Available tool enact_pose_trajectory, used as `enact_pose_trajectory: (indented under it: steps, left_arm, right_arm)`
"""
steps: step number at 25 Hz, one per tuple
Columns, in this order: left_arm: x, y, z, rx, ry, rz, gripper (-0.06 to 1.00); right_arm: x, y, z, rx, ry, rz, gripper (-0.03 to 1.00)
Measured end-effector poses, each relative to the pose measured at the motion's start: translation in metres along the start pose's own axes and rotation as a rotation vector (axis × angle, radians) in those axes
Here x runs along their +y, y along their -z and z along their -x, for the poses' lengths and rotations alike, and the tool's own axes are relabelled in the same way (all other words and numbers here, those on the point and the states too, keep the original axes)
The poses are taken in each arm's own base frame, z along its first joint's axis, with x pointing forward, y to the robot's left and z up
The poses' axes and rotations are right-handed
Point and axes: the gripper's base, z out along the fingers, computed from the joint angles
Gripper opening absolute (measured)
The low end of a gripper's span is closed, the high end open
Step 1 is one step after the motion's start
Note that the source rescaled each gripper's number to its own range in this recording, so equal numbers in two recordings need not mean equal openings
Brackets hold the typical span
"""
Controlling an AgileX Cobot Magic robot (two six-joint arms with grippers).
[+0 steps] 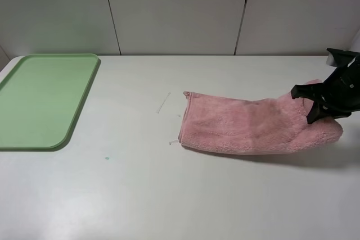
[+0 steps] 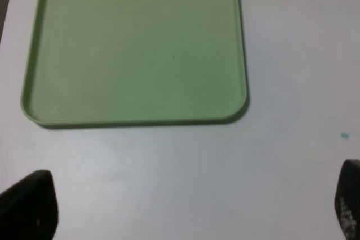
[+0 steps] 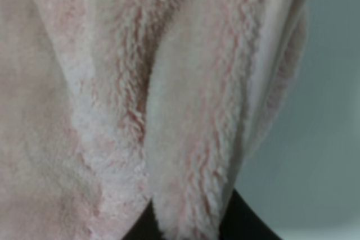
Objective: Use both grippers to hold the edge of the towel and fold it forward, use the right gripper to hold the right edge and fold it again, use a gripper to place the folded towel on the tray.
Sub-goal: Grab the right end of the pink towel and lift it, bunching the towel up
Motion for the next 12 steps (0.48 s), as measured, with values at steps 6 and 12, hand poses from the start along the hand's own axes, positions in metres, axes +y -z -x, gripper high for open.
enact_pose_trajectory:
  steps: [6, 12]
  left_arm:
    - [0.0, 0.0, 0.0, 0.0, 0.0, 0.0, 0.99]
    - [0.0, 0.0, 0.0, 0.0, 0.0, 0.0, 0.99]
  right_arm:
    - [-0.001, 0.012, -0.003, -0.011, -0.004, -0.003, 0.05]
    - [0.006, 0.016, -0.007, 0.004, 0.013, 0.001, 0.05]
